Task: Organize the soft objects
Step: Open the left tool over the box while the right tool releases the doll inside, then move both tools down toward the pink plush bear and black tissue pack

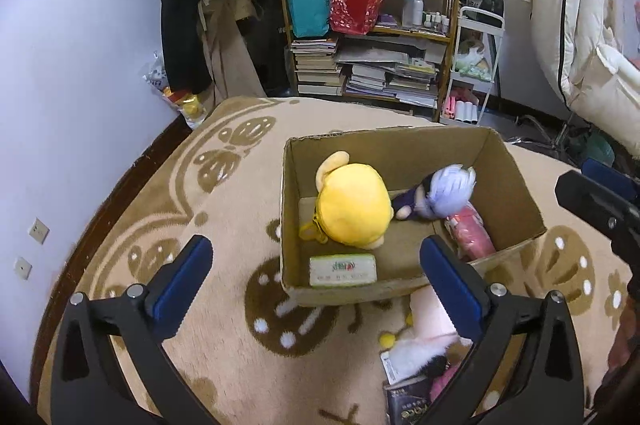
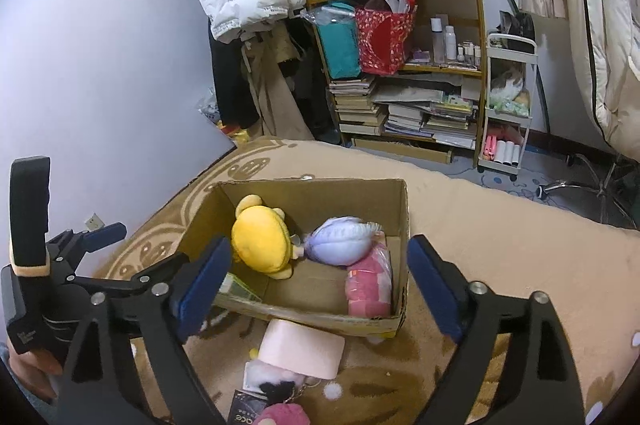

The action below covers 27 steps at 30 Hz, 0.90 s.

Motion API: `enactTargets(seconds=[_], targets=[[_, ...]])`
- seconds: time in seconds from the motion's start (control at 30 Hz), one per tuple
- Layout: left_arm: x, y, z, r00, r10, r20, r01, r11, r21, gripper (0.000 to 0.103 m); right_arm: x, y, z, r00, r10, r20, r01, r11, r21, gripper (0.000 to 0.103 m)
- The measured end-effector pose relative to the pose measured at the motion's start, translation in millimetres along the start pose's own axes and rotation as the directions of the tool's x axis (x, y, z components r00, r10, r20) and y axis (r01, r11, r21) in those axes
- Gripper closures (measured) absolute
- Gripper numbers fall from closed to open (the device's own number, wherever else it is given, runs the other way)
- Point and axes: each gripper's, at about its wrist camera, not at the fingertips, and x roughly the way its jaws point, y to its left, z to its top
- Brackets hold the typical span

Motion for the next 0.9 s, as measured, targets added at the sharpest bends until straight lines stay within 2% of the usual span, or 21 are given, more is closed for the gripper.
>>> enactTargets(seconds=[0.1,0.47,0.67,0.9], targets=[[-6.4,3.4,-2.6,0.999,-0.023,-0.026,0.023,1.000,-0.021,0.001,-7.3,4.0,-2.2,1.000,0.010,0.006,-0.010,1.000,-0.002,0.002],[-44.0,7.8,-24.8,1.000,-0.029,-0.010,0.028,0.999,-0.038,0.001,-30.7,11.8,-19.4,1.000,0.021,-0.006,-0.021,1.000,-0.001,0.000],[-51.2,12.3,-46.4,0.998,-0.053,-0.038,0.050,0.995,-0.086,0.001,-42.0,10.3,-37.1,0.999,0.023,-0.024,-0.022,1.000,0.015,0.000],[-48.6,14.5,-68.8,0.992,-0.077,-0.099,0.066,0.992,-0.111,0.001,-42.8,1.0,-64.0,0.994,0.040,-0.104,-0.028,0.994,0.110,0.000]])
